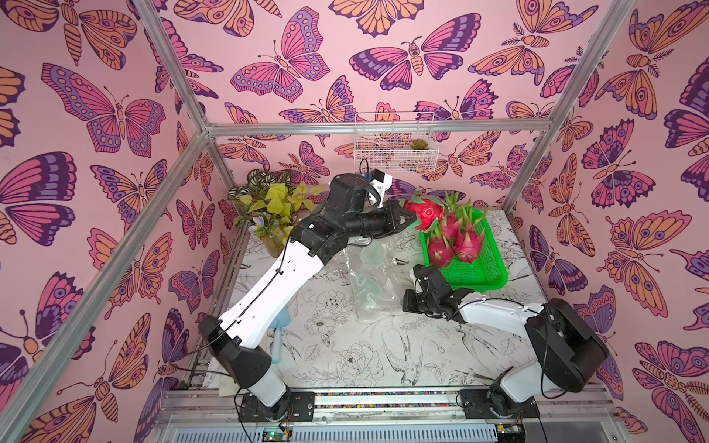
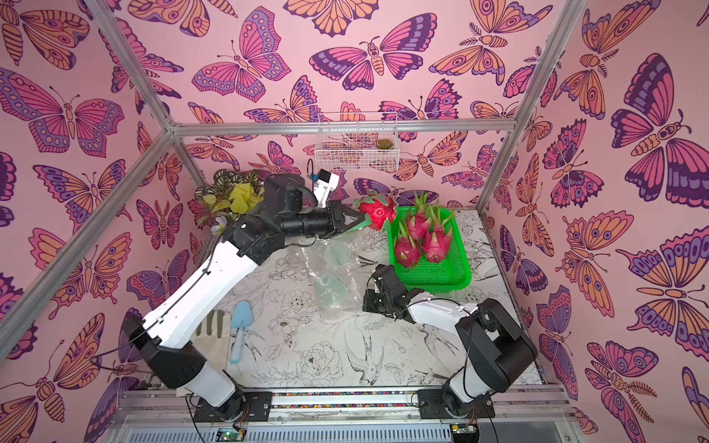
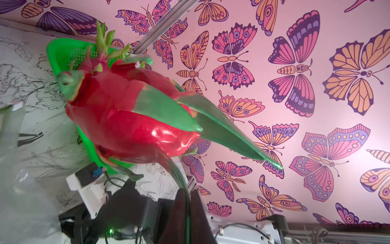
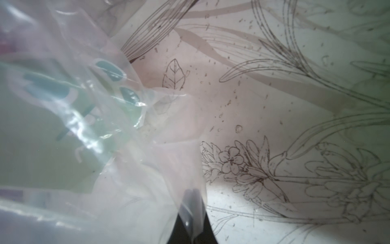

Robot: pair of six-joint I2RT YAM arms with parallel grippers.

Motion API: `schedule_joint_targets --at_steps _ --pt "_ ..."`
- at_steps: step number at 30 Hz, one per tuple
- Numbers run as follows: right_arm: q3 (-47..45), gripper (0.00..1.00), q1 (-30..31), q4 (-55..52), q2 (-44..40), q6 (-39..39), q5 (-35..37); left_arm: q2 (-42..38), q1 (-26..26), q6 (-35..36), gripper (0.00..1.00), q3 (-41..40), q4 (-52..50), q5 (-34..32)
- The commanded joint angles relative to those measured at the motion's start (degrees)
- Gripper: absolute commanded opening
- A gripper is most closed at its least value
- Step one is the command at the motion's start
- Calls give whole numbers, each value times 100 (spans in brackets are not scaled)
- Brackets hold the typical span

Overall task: Open the zip-top bag and take out the dragon fruit
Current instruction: Pick up the dragon fruit from the zipper food storage bag, then place the dragon fruit in the basket.

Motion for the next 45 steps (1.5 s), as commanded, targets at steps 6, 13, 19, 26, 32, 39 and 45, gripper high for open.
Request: schedule_joint_targets --at_steps 6,13,19,26,32,39,45 --pt "-383 30 40 -21 -731 -359 -163 849 -77 148 0 693 730 431" --pt "-589 39 21 -1677 -2780 -998 215 1336 -66 123 0 1024 738 524" --pt "-555 32 -14 -3350 -5069 -1039 874 1758 -125 -44 0 1125 955 750" --pt "712 21 -67 -4775 -6260 -1248 2225 2180 -263 -279 0 1130 1298 950" --pt "2004 21 -67 -5330 -5963 -1520 3074 2643 -531 -497 0 1211 1532 1229" --pt "2821 22 -68 -5496 -5176 -1550 3244 3454 -928 -698 0 1721 1654 1537" --pt "3120 24 -123 -5542 -4653 -1496 3062 3922 -1119 -844 0 1896 1760 1824"
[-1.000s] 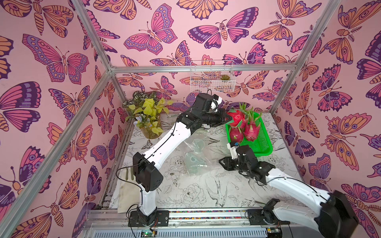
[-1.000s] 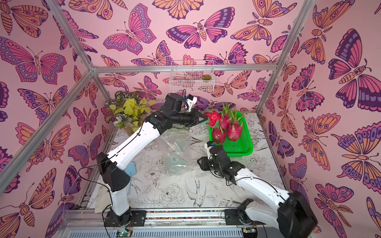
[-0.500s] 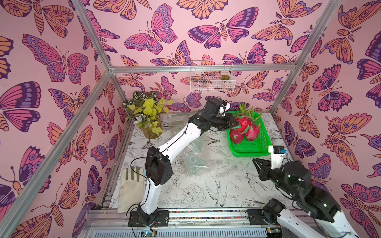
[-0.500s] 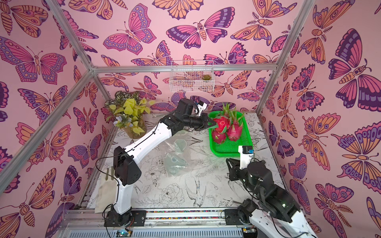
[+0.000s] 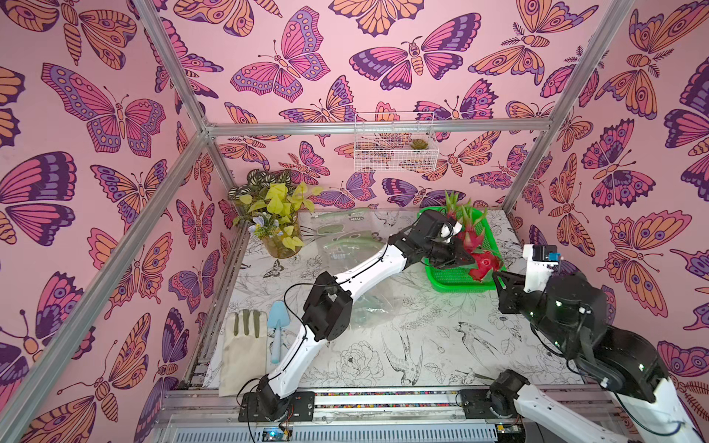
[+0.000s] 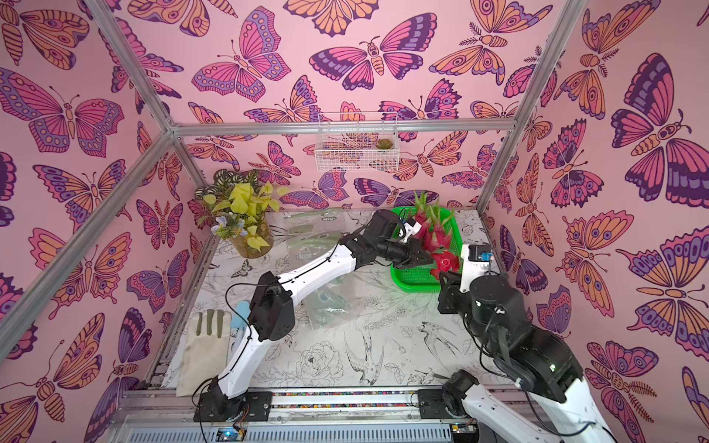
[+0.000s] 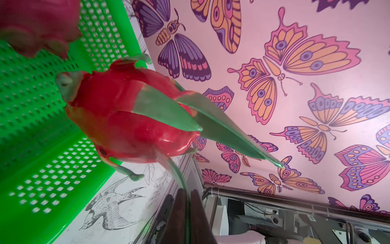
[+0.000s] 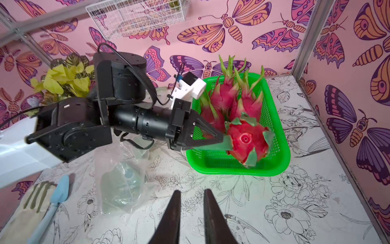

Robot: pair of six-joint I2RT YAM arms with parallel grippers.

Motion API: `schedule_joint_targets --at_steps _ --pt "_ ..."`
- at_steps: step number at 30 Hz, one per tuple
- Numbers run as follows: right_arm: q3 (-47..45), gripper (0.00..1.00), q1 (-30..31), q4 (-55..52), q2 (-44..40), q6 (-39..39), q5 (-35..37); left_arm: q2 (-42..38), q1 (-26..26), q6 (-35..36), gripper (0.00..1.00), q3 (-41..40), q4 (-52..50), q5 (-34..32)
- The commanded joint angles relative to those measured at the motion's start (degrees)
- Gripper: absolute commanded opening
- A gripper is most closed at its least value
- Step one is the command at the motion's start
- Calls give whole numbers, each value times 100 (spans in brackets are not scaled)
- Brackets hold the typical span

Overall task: Open the zip-top bag and take out the dragon fruit
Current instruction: Place the dragon fruit in the basket, then reset both arms

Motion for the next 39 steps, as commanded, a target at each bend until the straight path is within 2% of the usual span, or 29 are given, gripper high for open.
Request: schedule_joint_targets --at_steps 1,5,10,11,13,15,19,25,29,32,35,37,39 --pt "248 25 -111 -230 191 -17 -60 2 -6 -52 0 126 535 375" --pt "326 27 -527 -229 479 28 -601 -164 126 -166 0 -584 811 281" --pt "238 27 -1333 70 717 133 -1699 -351 486 -188 0 -1190 862 202" --pt "219 27 -1382 134 742 142 -1774 -347 548 -217 7 -1220 857 237" --pt "222 27 -1421 235 818 143 -1814 -429 647 -158 36 -1305 819 234" --pt "253 27 -1447 289 913 146 -1820 -584 712 -4 47 -1375 665 122" --pt "172 27 -1539 488 1029 141 -1840 -825 810 284 53 -1392 320 14" --pt "-167 33 -1865 925 1139 200 -1888 -1514 901 991 55 -1562 -141 -343" --pt "-477 38 -2169 1446 1278 253 -1856 -2375 1015 1828 55 -2025 -392 -976" --pt "-742 44 -2406 1897 1396 281 -1727 -3219 1114 2637 55 -2717 -445 -1933" --pt "-987 48 -2595 2324 1559 225 -1613 -4085 1273 3359 58 -3644 -356 -3190" --pt "-1174 53 -2686 2658 1661 141 -1406 -4685 1438 3778 58 -4350 -43 -3708" --pt "-1388 65 -2813 2985 1774 13 -1353 -5328 1607 4129 63 -5189 403 -4377"
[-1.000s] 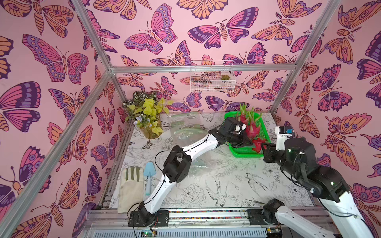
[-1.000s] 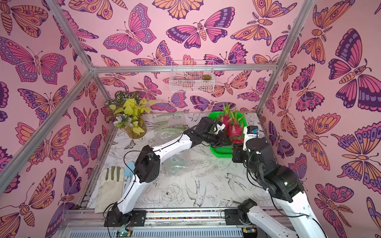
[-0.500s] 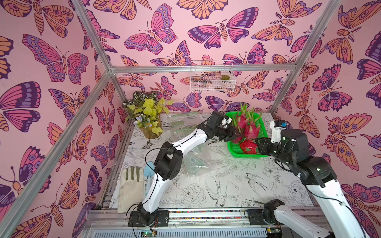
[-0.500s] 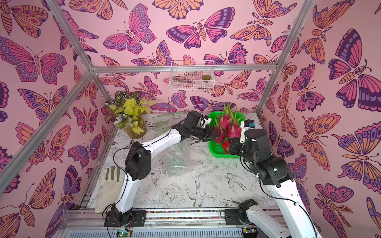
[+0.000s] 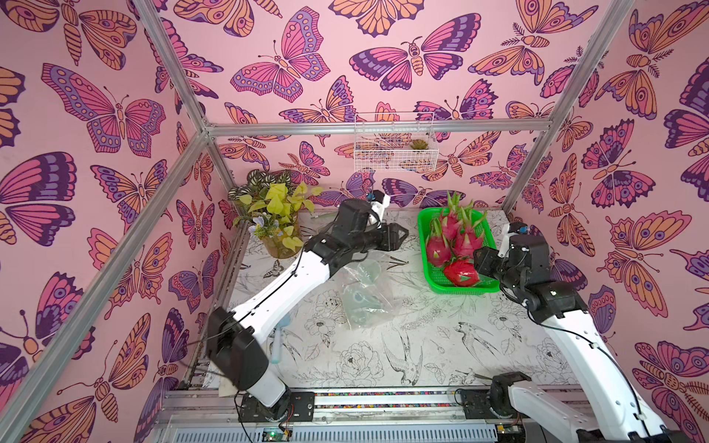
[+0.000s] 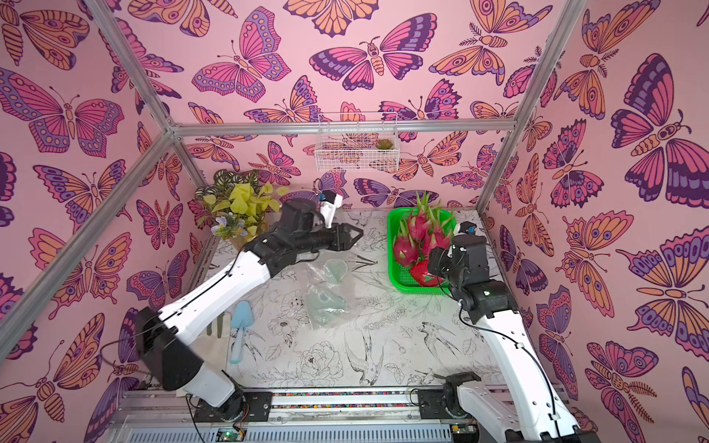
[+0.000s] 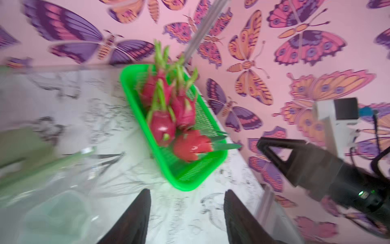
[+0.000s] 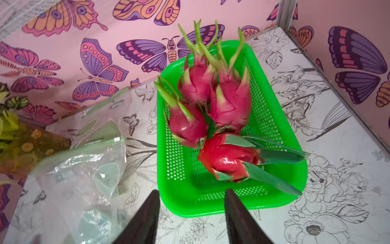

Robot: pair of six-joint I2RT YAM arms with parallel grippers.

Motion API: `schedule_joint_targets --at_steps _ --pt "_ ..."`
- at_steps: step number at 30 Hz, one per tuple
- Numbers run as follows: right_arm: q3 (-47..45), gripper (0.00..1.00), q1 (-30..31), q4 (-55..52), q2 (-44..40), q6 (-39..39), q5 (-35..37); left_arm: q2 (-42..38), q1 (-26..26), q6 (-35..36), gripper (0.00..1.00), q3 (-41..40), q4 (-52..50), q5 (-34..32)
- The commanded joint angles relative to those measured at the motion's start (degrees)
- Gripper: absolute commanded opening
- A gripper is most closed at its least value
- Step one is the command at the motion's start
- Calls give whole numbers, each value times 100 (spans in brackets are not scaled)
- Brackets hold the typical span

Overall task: Open the zip-top bag and take out the dragon fruit
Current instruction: Reset both arms

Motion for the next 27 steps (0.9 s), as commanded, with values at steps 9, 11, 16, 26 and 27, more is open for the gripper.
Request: schedule_joint_targets --at_steps 9,11,16,26,27 --pt "-1513 95 -527 2952 399 -1219 1080 -2954 1533 1909 88 -4025 2005 -3195" --pt "-1858 99 -613 3541 540 -1342 1211 -3224 1941 1980 94 -4561 2292 -3365" --pt "-2462 99 -901 4870 1167 -1465 1051 -3300 2918 2112 99 -5629 3319 -3312" --pt "-2916 99 -1139 6158 1798 -1778 639 -2530 3835 2089 100 -6440 4922 -2455" --pt "-2941 99 -1147 6352 1852 -1818 568 -2358 3842 2093 100 -6435 5092 -2357"
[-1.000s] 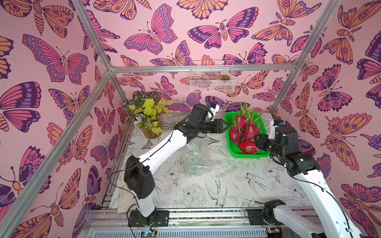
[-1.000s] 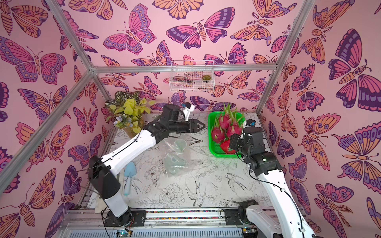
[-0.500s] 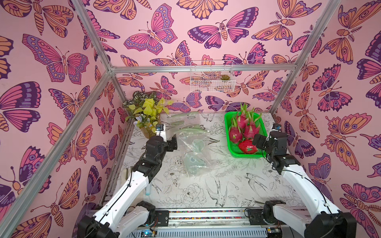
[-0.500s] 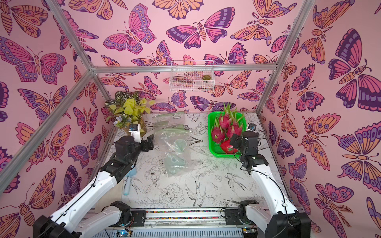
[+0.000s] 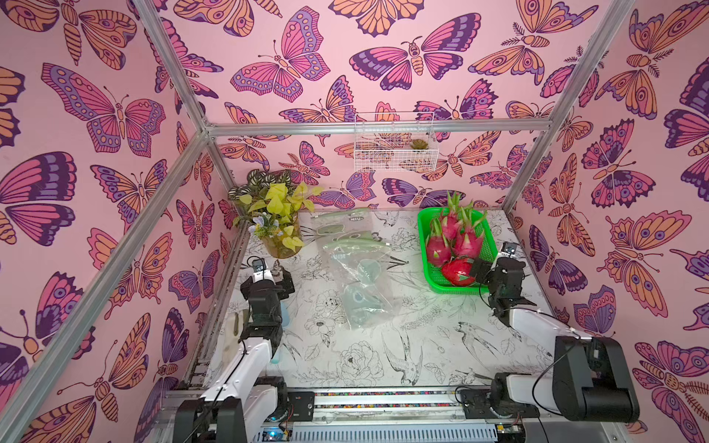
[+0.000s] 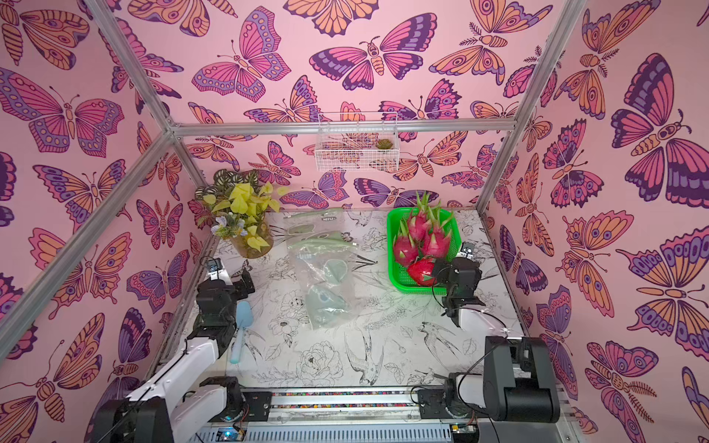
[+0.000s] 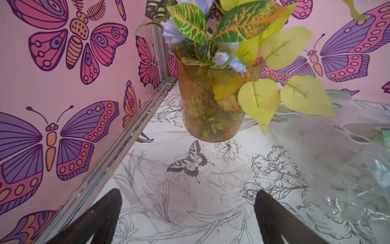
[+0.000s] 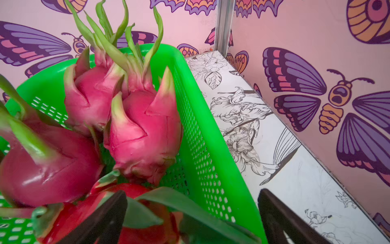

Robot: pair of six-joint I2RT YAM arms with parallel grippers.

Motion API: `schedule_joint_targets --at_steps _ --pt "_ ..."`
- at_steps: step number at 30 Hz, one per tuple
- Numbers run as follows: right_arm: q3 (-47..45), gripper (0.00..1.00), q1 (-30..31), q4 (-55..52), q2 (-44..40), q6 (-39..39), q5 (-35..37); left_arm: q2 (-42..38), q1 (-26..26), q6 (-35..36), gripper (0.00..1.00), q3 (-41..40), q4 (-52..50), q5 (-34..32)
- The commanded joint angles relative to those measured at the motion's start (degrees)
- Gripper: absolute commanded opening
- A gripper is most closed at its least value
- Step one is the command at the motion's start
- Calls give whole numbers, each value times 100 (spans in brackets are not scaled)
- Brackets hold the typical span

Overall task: Open the zip-top bag and take out the dragon fruit
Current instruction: Reset both arms

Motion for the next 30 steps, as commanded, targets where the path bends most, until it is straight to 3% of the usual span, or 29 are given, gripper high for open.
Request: schedule_joint_targets --at_steps 1,5,14,18,20,23,26,30 --pt "7 99 -59 673 79 -211 -319 469 66 35 100 -153 1042 532" --pt "63 99 -62 670 125 -290 -440 1069 94 67 100 -108 1808 979" --pt "-144 99 -90 157 -171 -345 -725 1461 105 148 100 340 1543 1446" --pt "-954 99 -95 1452 -145 -352 -723 1090 107 167 100 197 1280 1279" --pt "-947 99 -89 1481 -143 -422 -1006 1100 107 142 100 144 1278 1327" --pt "-942 99 -86 1826 259 -486 -1226 1300 107 190 100 -42 1517 1351" --pt "-710 99 -90 1818 783 -511 -1350 1822 107 162 100 -431 2383 1311" --pt "-704 99 -74 2239 1215 -683 -1665 2170 107 195 100 -346 2529 1477"
